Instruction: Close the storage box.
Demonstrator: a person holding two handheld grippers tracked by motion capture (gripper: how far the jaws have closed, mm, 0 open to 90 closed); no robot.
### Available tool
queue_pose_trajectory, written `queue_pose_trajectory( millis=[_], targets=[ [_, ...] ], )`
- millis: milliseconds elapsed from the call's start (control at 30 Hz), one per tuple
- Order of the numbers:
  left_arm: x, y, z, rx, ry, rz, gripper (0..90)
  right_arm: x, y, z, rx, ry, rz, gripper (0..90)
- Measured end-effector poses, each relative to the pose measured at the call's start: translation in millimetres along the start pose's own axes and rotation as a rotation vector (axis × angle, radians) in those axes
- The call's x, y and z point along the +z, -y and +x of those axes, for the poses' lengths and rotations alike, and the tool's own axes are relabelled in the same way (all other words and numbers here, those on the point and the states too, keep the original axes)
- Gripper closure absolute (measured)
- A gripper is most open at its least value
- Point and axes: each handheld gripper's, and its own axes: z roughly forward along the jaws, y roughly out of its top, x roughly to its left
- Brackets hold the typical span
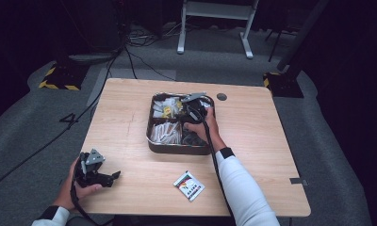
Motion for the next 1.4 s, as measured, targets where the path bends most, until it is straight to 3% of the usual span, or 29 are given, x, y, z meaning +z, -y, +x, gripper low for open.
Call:
queue_pose_trajectory(
  millis=[167, 467, 567, 867, 1133, 1267, 1400],
  targets=[
    [0.0, 0.0, 0.1, 0.002, 0.000, 0.000, 2.9, -0.2, 0.7, -1.9, -0.003, -0.015, -0.006, 59.2],
    [0.0, 0.0, 0.0, 0.000, 0.000, 0.000, 2.9, -2.3, -0.4, 0.3, -0.037, 0.020, -0.009, 59.2],
    [0.0, 0.0, 0.1, 0.001, 0.000, 0.000, 2.9, -1.4, 1.5, -2.8, -0.021, -0.017, -0.017, 59.3],
    [0.0, 0.0, 0.0, 0.000, 0.000, 0.000, 2.9, -3.5, 1.1, -5.1, -0.054, 0.001, 0.007, 59.3],
    [0.0, 0.0, 0.0, 0.000, 0.000, 0.000, 2.9, -1.8, 5.2, -6.8, -0.029, -0.025, -0.021, 58.9],
    [0.0, 0.0, 0.0, 0.000, 0.000, 0.000, 2.9, -2.8, 5.3, -7.7, -0.023, -0.052, -0.022, 51.6],
    [0.0, 0.0, 0.0, 0.000, 0.000, 0.000, 2.9, -9.5, 4.7, -6.9, -0.049, -0.054, -0.009, 45.6]
  ],
)
